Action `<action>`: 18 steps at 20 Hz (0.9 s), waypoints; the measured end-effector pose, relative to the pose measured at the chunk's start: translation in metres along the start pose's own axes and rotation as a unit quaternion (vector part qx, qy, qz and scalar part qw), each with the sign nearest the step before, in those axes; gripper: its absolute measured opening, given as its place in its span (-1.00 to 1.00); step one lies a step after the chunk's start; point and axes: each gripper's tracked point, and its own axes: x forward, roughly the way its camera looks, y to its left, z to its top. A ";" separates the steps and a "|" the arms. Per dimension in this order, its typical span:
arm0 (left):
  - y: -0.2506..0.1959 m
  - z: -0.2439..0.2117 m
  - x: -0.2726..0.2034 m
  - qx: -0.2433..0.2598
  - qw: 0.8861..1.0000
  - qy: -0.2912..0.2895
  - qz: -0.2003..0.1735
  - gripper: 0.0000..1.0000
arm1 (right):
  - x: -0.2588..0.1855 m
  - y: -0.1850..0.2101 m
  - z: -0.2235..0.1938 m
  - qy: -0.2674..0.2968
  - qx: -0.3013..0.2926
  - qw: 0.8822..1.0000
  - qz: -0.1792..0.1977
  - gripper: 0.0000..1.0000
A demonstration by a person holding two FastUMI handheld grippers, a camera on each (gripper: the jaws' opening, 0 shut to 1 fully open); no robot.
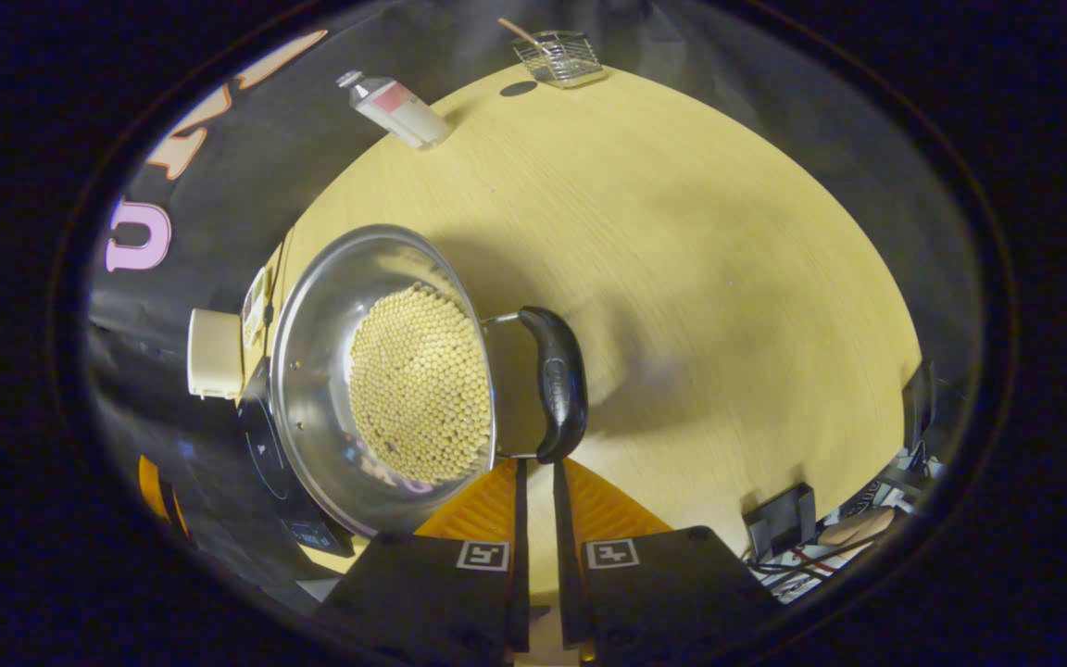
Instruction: First push the handle of the pot to place it horizontally, then grasp the pot with both hands and set it on the induction cooktop.
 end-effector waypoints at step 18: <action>-0.034 -0.045 0.010 -0.001 0.998 0.059 0.012 0.91 | 0.011 0.003 0.050 -0.018 -0.005 1.000 0.024 -0.91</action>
